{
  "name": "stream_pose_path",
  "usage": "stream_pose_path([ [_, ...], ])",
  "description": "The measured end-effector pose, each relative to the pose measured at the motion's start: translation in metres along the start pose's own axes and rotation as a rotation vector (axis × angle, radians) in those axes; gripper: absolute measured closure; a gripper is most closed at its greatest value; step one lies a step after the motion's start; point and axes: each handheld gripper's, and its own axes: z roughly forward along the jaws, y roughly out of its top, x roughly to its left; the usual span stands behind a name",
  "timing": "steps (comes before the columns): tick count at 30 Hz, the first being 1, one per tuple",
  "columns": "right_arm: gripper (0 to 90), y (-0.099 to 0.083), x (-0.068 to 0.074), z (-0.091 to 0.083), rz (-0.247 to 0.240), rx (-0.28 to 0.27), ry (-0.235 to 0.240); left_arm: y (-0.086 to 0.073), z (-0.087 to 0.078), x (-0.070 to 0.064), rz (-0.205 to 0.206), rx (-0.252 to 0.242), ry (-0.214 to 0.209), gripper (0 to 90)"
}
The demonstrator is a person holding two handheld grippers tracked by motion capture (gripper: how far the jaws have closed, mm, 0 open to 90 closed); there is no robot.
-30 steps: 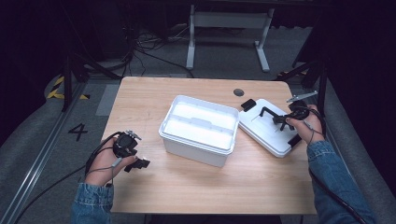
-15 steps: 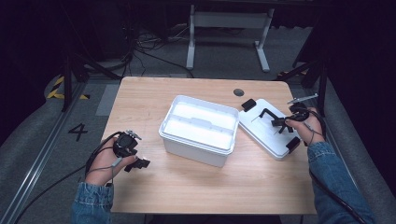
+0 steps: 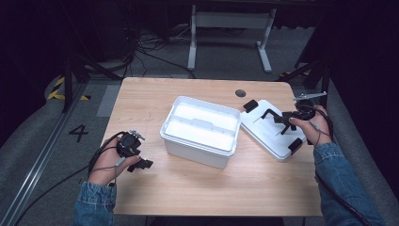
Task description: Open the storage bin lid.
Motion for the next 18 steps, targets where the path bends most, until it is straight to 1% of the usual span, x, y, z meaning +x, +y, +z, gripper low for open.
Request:
stream_pose_path([
  [1, 43.3, 0.001, 0.001, -0.002, -0.007, -0.001, -0.006, 0.0, 0.0, 0.0, 0.006, -0.001, 0.001, 26.1],
  [3, 43.3, 0.003, 0.005, -0.009, -0.025, -0.013, -0.012, 0.0, 0.001, 0.0, 0.003, 0.003, 0.001, 26.0],
  [8, 43.0, 0.005, 0.023, -0.027, -0.086, -0.041, 0.01, -0.003, -0.001, 0.0, -0.002, 0.002, 0.006, 26.0],
  [11, 43.1, 0.002, 0.035, -0.035, -0.113, -0.05, 0.038, -0.005, -0.001, 0.0, -0.009, 0.001, 0.003, 26.0],
  [13, 43.2, -0.001, 0.043, -0.04, -0.134, -0.052, 0.051, -0.005, -0.001, 0.0, -0.009, 0.002, 0.008, 26.0],
  [17, 43.3, -0.007, 0.058, -0.049, -0.164, -0.06, 0.083, -0.008, -0.002, -0.001, -0.007, 0.001, 0.002, 26.0],
  [18, 43.4, -0.009, 0.062, -0.05, -0.169, -0.059, 0.091, -0.008, -0.003, 0.0, -0.008, -0.002, 0.007, 26.0],
])
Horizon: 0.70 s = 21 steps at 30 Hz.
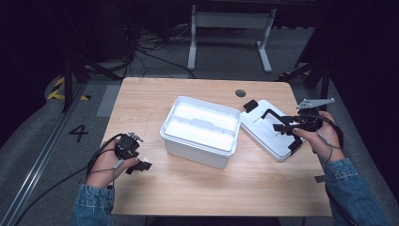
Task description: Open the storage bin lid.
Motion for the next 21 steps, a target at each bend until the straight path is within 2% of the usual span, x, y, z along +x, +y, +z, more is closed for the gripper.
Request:
stream_pose_path([
  [7, 43.3, -0.008, 0.027, -0.007, -0.017, 0.006, 0.057, 0.002, 0.0, 0.0, 0.0, -0.004, -0.004, 26.0],
  [11, 43.1, -0.012, 0.035, -0.008, -0.026, 0.033, 0.039, 0.003, 0.0, 0.0, 0.004, -0.003, -0.005, 26.0],
  [16, 42.3, -0.019, 0.048, -0.009, -0.023, 0.045, 0.064, 0.003, 0.0, 0.0, 0.003, 0.001, -0.007, 26.0],
  [19, 40.8, -0.025, 0.056, -0.007, -0.033, 0.096, 0.038, 0.003, 0.0, 0.001, 0.005, -0.004, -0.009, 26.0],
  [21, 40.8, -0.03, 0.062, -0.004, -0.047, 0.105, 0.028, 0.002, 0.0, 0.0, -0.003, -0.003, -0.01, 26.0],
])
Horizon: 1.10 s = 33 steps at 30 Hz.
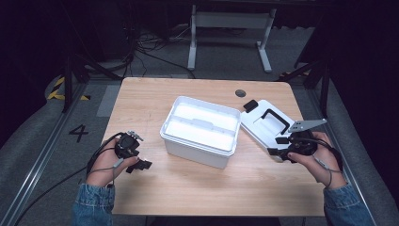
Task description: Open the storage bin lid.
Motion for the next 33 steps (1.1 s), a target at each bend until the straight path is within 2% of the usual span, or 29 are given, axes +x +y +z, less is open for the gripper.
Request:
stream_pose_path([
  [6, 40.7, -0.011, 0.013, 0.009, 0.0, -0.018, 0.046, 0.0, 0.001, 0.001, 0.005, 0.003, 0.004, 26.0],
  [13, 40.6, -0.017, 0.019, 0.02, -0.005, -0.015, 0.056, 0.0, 0.001, 0.001, 0.006, 0.006, 0.003, 25.9],
  [21, 38.7, -0.031, 0.024, 0.044, -0.008, 0.008, 0.083, 0.0, 0.002, 0.001, 0.01, 0.008, 0.002, 25.9],
  [29, 38.5, -0.047, 0.024, 0.065, 0.001, -0.033, 0.072, 0.002, 0.003, 0.001, 0.008, 0.011, -0.001, 25.9],
  [33, 37.9, -0.053, 0.026, 0.078, -0.018, -0.044, 0.048, 0.002, 0.004, 0.001, 0.02, 0.014, 0.004, 25.9],
])
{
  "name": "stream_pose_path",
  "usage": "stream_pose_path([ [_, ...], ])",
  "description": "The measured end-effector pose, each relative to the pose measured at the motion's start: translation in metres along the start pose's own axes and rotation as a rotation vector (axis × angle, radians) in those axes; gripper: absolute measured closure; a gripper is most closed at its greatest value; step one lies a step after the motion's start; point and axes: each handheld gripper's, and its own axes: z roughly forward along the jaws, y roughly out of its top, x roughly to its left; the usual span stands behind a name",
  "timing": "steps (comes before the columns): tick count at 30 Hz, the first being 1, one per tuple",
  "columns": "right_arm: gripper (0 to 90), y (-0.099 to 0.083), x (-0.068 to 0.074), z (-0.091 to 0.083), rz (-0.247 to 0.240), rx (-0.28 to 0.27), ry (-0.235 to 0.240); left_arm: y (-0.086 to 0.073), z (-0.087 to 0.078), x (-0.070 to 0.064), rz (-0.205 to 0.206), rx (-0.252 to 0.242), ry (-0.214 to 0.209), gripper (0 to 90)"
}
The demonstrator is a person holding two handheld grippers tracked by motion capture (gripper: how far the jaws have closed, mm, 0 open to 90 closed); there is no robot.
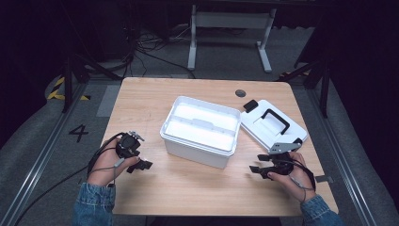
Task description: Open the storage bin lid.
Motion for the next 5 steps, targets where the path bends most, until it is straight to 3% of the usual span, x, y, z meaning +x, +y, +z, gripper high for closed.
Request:
stream_pose_path([
  [5, 37.7, -0.0018, 0.004, 0.0064, -0.024, -0.025, 0.0, 0.0004, 0.0016, -0.001, -0.002, 0.006, -0.001, 25.9],
])
